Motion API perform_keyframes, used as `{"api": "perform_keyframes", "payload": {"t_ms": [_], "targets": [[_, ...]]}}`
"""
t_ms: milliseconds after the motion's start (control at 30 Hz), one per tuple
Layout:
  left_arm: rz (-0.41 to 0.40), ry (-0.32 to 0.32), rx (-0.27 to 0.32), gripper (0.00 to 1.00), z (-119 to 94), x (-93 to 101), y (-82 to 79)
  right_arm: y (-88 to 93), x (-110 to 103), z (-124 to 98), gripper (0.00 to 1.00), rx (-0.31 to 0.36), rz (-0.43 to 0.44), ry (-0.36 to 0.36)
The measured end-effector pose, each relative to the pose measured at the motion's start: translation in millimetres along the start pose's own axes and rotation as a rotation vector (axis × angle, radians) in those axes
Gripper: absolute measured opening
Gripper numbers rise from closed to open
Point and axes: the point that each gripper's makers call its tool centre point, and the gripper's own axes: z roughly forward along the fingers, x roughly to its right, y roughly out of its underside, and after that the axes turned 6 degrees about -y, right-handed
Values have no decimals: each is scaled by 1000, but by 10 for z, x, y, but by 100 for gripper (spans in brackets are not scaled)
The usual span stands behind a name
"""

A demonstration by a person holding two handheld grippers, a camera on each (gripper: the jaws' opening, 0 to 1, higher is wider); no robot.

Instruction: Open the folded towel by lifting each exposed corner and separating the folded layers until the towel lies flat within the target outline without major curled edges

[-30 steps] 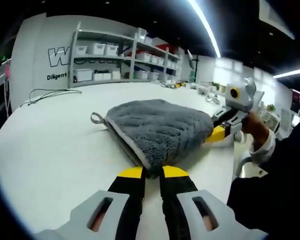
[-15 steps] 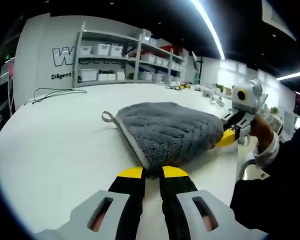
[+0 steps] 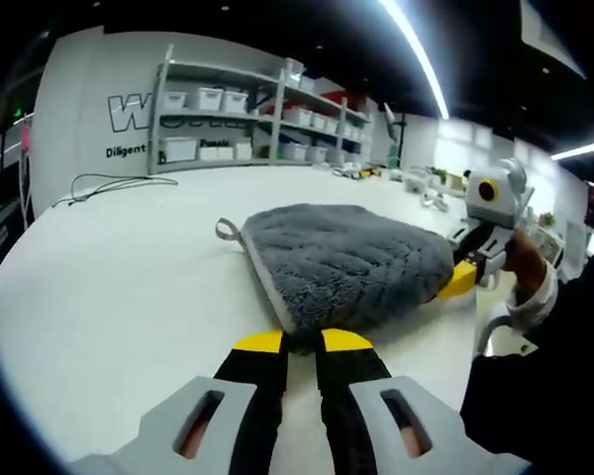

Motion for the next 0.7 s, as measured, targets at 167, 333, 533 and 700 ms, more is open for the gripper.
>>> {"api": "perform_keyframes", "payload": {"t_ms": [167, 333, 533, 700], "targets": [[1, -11, 5, 11, 1, -29, -7, -5, -40, 15, 6, -1, 0, -9], [6, -30, 12, 11, 2, -69, -16, -8, -107, 55, 6, -9, -7, -24], [1, -45, 21, 11, 11, -85, -24, -9, -145, 79, 6, -14, -11, -35], [3, -57, 27, 10, 23, -128, -29, -1, -172, 98, 5, -19, -12, -41]]}}
